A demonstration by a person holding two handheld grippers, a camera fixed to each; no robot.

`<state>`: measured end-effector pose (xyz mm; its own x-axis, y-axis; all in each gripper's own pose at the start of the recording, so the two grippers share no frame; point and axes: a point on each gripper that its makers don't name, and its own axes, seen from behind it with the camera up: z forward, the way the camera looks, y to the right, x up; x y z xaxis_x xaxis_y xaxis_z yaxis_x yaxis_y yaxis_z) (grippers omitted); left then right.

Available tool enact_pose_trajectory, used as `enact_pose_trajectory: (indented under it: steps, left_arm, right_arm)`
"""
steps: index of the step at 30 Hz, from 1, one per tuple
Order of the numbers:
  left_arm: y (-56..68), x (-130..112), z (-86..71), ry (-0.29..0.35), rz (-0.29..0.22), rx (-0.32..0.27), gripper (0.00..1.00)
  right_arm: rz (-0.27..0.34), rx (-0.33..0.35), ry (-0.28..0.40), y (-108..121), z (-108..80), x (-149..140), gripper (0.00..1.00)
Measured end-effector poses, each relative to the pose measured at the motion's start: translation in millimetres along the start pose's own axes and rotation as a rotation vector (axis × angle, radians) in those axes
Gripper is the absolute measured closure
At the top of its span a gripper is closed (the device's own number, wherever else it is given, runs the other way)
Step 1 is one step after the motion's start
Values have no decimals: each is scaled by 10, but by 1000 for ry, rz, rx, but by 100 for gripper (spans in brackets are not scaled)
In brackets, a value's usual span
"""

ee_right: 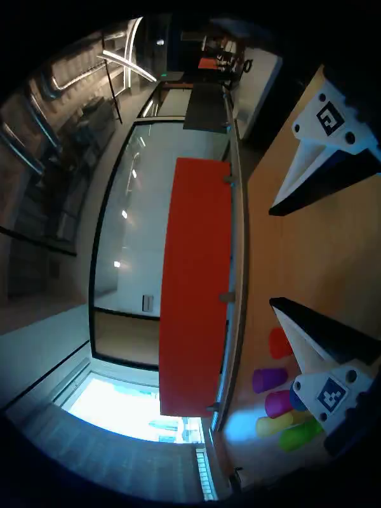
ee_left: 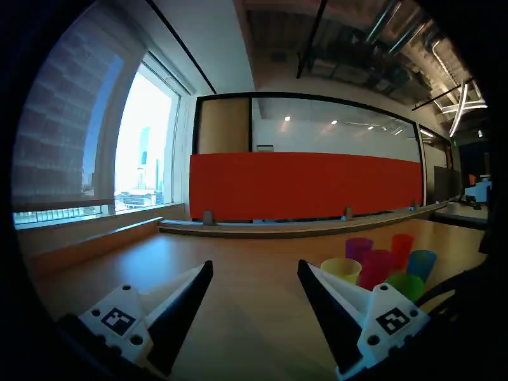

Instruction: Pour water

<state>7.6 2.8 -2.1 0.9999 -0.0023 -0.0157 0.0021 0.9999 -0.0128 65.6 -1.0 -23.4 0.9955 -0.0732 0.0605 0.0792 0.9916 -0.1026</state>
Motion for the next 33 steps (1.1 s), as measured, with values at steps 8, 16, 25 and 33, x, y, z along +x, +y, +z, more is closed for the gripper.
enact_pose_trajectory:
  steps: [8, 16, 25, 33]
  left_arm:
    - [20, -46, 17, -14, 1, -7, 1]
    - [24, -61, 24, -15, 2, -8, 1]
    - [20, -72, 21, -15, 1, -7, 1]
    - [16, -71, 25, -15, 1, -7, 1]
  right_arm:
    - [-2, 7, 2, -17, -2, 1, 1]
    - [9, 26, 10, -66, -29, 15, 1]
    - [18, 70, 35, -133, -70, -6, 1]
    - [19, 109, 74, -245, -40, -67, 1]
